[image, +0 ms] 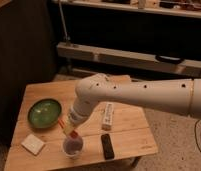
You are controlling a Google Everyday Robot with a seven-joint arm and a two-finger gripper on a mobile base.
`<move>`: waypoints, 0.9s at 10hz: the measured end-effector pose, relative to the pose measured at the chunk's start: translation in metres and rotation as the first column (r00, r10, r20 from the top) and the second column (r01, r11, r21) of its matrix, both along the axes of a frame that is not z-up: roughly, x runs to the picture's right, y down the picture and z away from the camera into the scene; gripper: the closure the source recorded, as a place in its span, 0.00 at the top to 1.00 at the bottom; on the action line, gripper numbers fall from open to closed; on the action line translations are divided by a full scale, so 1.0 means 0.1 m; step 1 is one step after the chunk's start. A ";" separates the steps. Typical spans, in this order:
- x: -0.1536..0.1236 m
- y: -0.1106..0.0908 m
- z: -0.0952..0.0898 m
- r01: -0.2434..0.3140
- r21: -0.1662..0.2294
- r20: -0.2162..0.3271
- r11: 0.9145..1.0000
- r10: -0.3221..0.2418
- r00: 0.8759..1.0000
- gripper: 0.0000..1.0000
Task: Place the pepper in the ceramic cup
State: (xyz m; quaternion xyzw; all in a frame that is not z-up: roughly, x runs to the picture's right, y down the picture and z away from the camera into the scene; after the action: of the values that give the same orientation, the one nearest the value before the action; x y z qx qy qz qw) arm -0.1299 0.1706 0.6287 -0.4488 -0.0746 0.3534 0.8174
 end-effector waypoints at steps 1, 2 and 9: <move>0.01 0.03 -0.02 0.004 -0.004 0.006 1.000 -0.004 1.000 0.00; 0.03 0.05 -0.03 0.014 -0.008 0.004 1.000 -0.014 1.000 0.00; 0.05 0.27 -0.09 0.119 -0.028 0.031 0.992 -0.119 0.992 0.00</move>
State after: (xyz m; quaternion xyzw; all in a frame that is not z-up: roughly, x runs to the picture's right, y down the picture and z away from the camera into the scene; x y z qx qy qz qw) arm -0.1250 0.1979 0.6195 -0.4698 -0.0544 0.2985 0.8290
